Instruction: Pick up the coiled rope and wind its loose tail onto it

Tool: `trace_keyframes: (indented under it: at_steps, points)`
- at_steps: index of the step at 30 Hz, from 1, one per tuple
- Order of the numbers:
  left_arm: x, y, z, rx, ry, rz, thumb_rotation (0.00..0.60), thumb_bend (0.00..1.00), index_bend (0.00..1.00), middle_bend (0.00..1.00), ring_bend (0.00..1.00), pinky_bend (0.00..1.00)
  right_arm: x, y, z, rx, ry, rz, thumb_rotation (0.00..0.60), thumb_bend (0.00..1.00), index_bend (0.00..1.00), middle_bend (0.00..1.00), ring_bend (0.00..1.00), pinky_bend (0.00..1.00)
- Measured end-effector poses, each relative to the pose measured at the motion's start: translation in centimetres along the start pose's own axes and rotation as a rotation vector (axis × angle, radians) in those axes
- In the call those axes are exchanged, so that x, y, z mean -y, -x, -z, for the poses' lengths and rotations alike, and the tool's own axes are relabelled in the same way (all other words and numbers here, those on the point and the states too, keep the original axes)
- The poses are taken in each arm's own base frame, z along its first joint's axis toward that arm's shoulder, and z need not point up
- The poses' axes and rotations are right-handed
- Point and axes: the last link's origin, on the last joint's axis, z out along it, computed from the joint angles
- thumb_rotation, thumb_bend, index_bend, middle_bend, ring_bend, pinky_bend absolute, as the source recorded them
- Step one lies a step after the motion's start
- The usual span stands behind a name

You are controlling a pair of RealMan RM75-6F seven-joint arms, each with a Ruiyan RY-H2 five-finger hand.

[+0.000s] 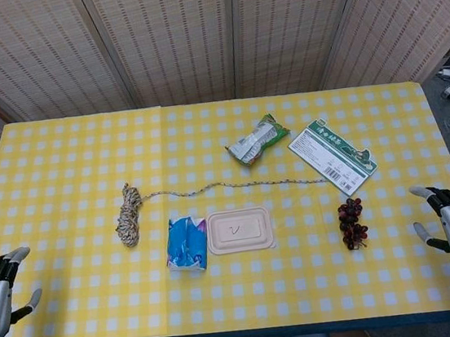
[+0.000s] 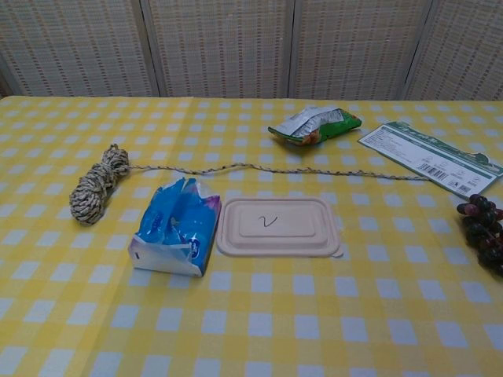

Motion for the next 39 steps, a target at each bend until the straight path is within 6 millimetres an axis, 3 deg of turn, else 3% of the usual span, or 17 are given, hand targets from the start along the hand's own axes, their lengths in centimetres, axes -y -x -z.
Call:
trace_keyframes:
  at_steps: [14, 19, 24, 30, 39]
  points:
    - [-0.3, -0.9, -2.2, -0.030, 0.008, 0.010, 0.600, 0.25, 0.25, 0.21, 0.18, 0.14, -0.2, -1.2, -0.4, -0.051, -0.001, 0.005, 0.600, 0.28, 0.24, 0.31, 0.30, 0.37]
    - [-1.3, -1.2, -4.9, -0.049, 0.026, 0.039, 0.600, 0.25, 0.25, 0.21, 0.18, 0.14, -0.1, -2.2, -0.9, -0.088, -0.008, 0.018, 0.600, 0.28, 0.24, 0.31, 0.30, 0.37]
    - [-4.0, -0.6, -9.7, -0.021, 0.062, 0.098, 0.600, 0.26, 0.25, 0.21, 0.19, 0.14, -0.2, -2.6, -1.1, -0.098, -0.005, 0.022, 0.600, 0.28, 0.24, 0.31, 0.30, 0.37]
    - [-7.8, 1.1, -13.9, 0.031, 0.117, 0.113, 0.600, 0.25, 0.24, 0.21, 0.19, 0.14, -0.5, -2.6, -0.9, -0.095, 0.008, 0.023, 0.600, 0.28, 0.24, 0.31, 0.30, 0.37]
    - [-11.5, 4.1, -16.6, 0.130, 0.153, 0.064, 0.600, 0.26, 0.17, 0.21, 0.19, 0.14, -1.2, -2.6, -0.4, -0.095, 0.034, 0.020, 0.600, 0.28, 0.24, 0.31, 0.30, 0.37]
